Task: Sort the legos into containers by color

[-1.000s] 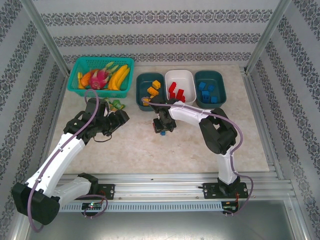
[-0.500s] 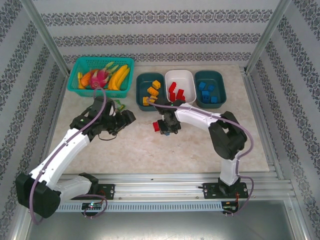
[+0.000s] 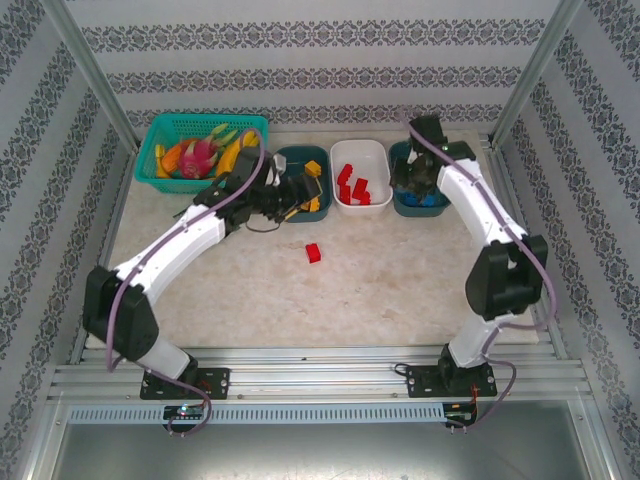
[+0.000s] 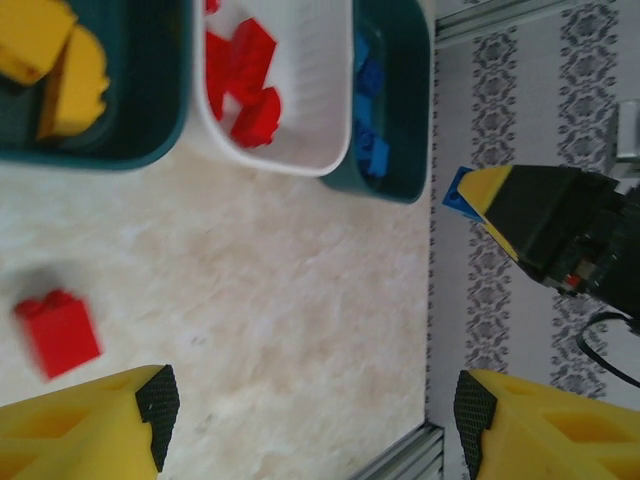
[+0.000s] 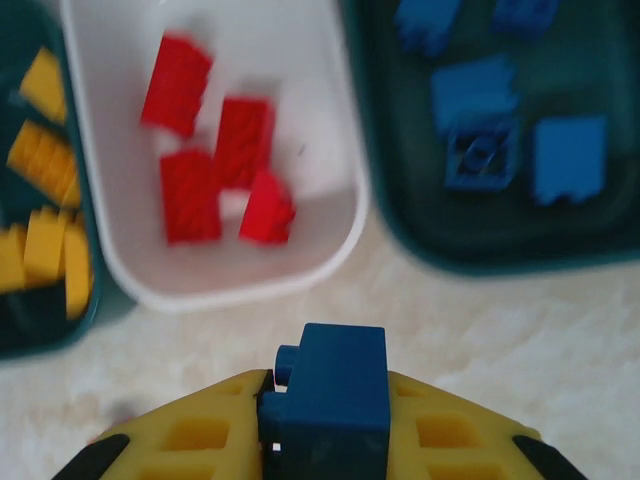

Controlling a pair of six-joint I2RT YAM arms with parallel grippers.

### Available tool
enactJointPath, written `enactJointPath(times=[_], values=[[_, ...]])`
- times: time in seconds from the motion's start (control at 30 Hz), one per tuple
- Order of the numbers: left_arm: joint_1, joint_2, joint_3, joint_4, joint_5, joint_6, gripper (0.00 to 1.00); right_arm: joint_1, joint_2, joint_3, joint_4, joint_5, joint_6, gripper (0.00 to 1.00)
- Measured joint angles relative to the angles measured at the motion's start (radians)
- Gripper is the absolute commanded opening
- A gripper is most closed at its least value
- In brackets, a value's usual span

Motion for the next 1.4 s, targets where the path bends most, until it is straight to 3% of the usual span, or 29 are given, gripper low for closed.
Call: enactJointPath(times=[0.3,0.73,1.13,1.4], values=[[0.0,0.298,0.304,0.06,0.041,-0.006,0.76,-0.151,0.382,0.35,0.042,-0.026,0.053,0.23],[0.0,0.601,0.724,0.048,0.066,-0.006,0.77,-0.212,0.762,0.766,0.057,-0.12,0.208,0.25],[0.0,0.626,0.782,0.001,0.07,-0.004,0.77,-0.236,0.865,0.851,0.056,-0.181,0.312,0.5],[0.0,0.595,0.756,-0.066,0.058,0.029,0.77,-0.228,0.813,0.81,0.054,-0.185,0.31,0.48]])
